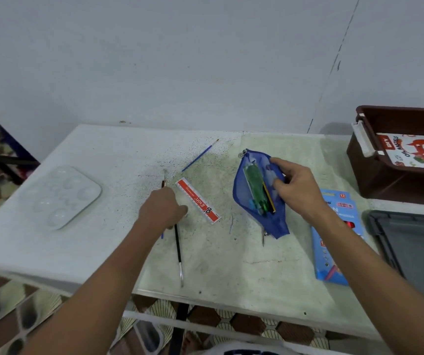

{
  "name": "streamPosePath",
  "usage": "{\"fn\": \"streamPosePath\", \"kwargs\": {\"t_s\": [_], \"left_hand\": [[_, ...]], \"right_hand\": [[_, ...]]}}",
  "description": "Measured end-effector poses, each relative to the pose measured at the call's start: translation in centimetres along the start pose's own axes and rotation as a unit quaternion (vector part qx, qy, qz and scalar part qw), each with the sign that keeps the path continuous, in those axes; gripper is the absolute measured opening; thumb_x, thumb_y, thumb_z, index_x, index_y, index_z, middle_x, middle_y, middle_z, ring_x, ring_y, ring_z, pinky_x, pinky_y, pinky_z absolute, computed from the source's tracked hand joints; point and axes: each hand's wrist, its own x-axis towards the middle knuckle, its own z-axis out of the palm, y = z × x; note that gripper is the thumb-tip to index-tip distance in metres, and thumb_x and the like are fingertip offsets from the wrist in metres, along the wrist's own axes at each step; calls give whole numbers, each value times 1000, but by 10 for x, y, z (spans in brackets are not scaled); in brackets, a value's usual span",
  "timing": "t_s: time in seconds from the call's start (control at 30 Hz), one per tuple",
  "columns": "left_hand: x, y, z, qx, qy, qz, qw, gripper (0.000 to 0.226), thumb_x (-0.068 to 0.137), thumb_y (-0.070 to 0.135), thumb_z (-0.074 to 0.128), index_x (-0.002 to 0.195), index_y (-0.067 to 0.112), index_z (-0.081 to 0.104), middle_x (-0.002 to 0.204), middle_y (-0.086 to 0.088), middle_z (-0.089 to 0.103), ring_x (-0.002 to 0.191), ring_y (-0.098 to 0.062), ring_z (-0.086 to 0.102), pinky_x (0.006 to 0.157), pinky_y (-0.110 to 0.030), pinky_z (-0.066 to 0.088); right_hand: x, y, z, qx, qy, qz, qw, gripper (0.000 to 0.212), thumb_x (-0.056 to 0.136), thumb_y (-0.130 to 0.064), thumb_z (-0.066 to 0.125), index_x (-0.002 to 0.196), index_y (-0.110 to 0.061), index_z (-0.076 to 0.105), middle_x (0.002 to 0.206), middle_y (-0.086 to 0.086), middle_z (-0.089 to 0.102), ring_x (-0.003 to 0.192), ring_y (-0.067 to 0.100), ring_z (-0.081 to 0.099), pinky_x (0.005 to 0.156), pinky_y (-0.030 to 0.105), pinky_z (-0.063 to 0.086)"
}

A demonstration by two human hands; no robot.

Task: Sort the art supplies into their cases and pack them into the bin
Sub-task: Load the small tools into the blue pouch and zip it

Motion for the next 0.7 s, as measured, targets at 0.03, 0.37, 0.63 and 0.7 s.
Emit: {"fn": "streamPosePath", "kwargs": {"t_s": [0.03,0.37,0.63,0.7], "left_hand": [[0,3,3,7,19,8,1000,31,84,36,66,75,9,55,70,-7,63,56,-17,63,57,-30,55],[11,51,6,5,46,18,999,30,79,38,67,79,11,54,85,-7,63,75,-22,61,56,-26,43],[8,60,15,78,64,71,992,15,80,9,65,82,8,50,78,-3,54,69,-17,52,55,-27,43],[8,59,18,90,75,87,989,13,81,6,61,80,9,48,82,-6,59,67,-18,52,55,-27,42]], "right_hand": [[1,2,0,-9,-8,9,1000,38,88,-2,55,120,-21,63,107,-11,68,85,11,64,75,28,53],[-9,-4,-12,-20,2,49,999,40,86,1,60,123,-13,60,90,-18,61,74,16,63,76,41,57],[-9,4,-34,33,18,52,998,40,88,5,57,115,-24,60,97,-18,66,78,3,65,76,31,57],[-5,10,-41,68,16,62,996,42,89,5,57,121,-21,59,105,-10,68,87,10,66,80,31,57]]}}
